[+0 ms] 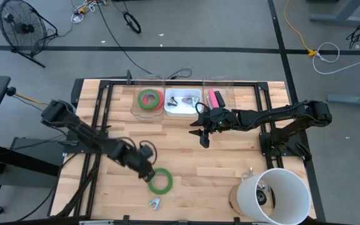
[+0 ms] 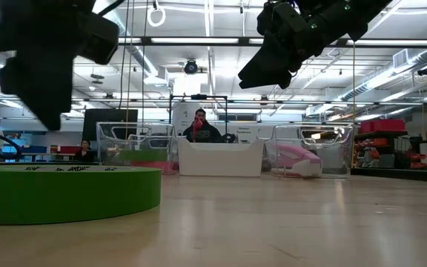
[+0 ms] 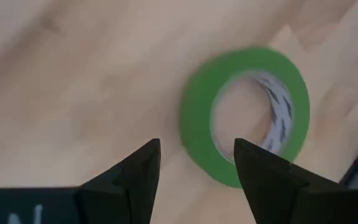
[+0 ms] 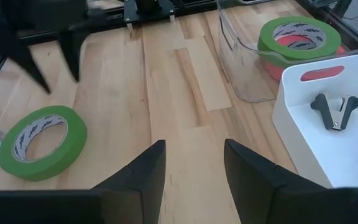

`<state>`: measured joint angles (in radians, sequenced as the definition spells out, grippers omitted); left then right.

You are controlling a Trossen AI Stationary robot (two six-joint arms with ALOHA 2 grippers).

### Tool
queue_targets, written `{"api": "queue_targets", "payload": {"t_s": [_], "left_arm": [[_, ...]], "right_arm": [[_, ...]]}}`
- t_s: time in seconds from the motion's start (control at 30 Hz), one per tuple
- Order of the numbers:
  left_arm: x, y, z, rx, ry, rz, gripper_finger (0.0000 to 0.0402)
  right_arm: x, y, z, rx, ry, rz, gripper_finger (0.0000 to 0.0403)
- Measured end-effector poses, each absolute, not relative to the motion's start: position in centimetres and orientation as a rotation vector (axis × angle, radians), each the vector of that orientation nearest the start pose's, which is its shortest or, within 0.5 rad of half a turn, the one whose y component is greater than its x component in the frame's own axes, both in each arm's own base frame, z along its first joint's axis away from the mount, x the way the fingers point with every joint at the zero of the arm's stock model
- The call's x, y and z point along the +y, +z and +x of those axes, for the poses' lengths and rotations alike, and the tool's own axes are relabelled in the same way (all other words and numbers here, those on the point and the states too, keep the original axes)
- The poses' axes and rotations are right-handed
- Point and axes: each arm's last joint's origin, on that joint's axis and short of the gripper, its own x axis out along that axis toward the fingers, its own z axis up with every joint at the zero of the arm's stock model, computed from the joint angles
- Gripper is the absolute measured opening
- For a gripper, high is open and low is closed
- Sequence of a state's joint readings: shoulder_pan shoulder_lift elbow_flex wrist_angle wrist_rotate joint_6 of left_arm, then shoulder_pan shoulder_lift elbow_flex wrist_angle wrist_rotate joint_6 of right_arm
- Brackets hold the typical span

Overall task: Pick and place Stapler, Stapler remover, tape
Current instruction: Put the light green masking tape into the left transparent bin

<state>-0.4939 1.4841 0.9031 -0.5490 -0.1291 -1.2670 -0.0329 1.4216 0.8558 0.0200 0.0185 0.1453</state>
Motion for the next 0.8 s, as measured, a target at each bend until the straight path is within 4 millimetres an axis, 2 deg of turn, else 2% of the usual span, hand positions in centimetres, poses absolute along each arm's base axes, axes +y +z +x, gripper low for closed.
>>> {"api": "queue_targets", "payload": {"t_s": [0.2, 0.37, 0.57, 0.8], "left_arm": [[-15.0, 17.2, 25.1, 1.122, 0.390, -0.841, 0.0209], [-15.3, 16.1, 25.7, 1.134, 0.400, -0.860, 0.0209], [-15.6, 15.7, 26.3, 1.093, 0.380, -0.886, 0.0209], [-15.8, 13.8, 26.6, 1.145, 0.432, -0.859, 0.0209]], "right_arm": [[-1.1, 23.4, 30.2, 0.541, -0.090, 0.146, 0.0164], [-1.0, 23.4, 30.2, 0.540, -0.089, 0.146, 0.0164], [-1.0, 23.4, 30.2, 0.540, -0.089, 0.145, 0.0164], [-1.0, 23.4, 30.2, 0.540, -0.090, 0.146, 0.0164]]}}
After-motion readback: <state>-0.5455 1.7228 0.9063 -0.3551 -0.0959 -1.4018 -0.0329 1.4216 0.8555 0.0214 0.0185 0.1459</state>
